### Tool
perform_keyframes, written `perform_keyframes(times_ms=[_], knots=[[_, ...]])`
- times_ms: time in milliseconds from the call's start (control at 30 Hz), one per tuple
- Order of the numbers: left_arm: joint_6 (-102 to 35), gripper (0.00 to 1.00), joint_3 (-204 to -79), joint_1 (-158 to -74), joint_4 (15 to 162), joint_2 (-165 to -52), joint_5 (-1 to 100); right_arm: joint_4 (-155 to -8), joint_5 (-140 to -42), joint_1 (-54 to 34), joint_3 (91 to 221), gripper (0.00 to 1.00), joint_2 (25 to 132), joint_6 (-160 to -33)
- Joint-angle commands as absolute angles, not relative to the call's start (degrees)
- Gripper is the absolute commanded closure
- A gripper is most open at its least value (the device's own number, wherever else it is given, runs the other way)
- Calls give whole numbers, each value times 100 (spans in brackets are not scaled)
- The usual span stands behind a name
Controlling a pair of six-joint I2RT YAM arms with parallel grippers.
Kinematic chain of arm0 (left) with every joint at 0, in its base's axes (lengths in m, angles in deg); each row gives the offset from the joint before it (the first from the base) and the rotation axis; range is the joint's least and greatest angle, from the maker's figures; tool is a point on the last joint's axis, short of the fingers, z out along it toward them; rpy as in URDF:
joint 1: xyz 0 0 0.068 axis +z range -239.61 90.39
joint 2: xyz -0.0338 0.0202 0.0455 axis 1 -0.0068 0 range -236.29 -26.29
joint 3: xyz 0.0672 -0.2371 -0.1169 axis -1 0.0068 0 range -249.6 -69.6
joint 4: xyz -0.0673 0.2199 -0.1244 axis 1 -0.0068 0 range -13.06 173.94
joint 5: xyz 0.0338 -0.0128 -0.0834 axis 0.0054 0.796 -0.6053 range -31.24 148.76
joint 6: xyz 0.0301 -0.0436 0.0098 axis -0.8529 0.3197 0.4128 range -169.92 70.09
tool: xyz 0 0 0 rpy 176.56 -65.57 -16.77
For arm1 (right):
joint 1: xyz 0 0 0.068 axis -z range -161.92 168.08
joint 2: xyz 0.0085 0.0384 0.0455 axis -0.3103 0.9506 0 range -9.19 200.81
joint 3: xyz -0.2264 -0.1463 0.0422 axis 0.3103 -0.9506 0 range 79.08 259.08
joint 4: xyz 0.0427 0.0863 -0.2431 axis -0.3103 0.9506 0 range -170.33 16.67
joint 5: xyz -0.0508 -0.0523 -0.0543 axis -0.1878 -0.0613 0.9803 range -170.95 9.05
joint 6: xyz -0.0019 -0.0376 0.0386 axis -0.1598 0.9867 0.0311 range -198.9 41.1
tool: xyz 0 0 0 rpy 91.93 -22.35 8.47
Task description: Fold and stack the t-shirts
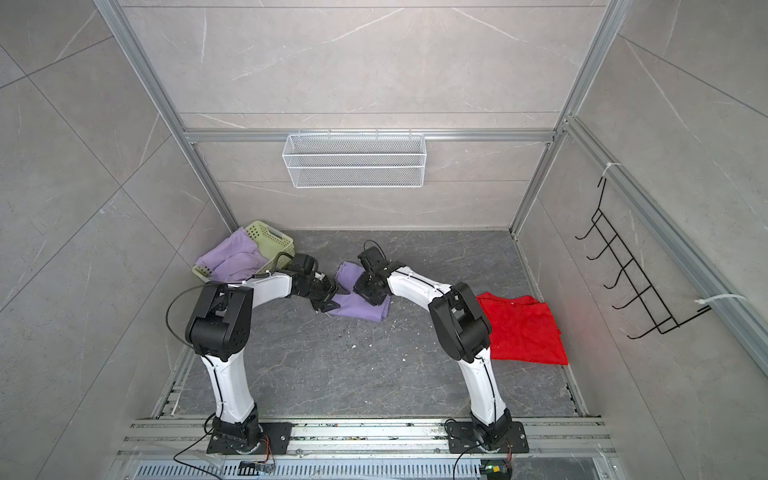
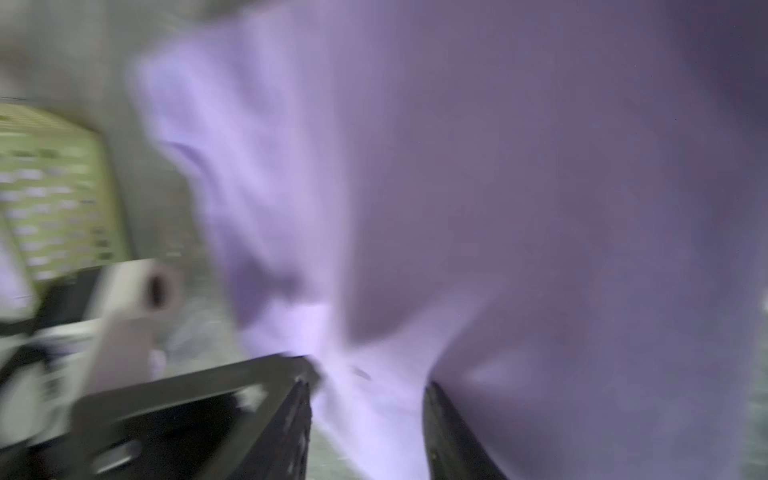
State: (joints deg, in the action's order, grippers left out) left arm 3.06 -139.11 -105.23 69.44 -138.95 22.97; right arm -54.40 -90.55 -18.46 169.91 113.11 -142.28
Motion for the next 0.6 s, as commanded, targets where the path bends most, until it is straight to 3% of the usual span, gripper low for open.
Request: perform_keyframes(times_ms=[0,300,567], knots=[[432,37,-13454,-10492,7013,-13653,2701,-5376,-8747,-1915,16302,54,10938,-14043],[342,37,-12858,-10485,7288,-12988,2784,-6214,-8429,-2048,14967,53,10379,-13480],[36,25,-12514,-10488,6350,-11597,3072,-5772,-8499,-2308,15048,52,10170,-13468]])
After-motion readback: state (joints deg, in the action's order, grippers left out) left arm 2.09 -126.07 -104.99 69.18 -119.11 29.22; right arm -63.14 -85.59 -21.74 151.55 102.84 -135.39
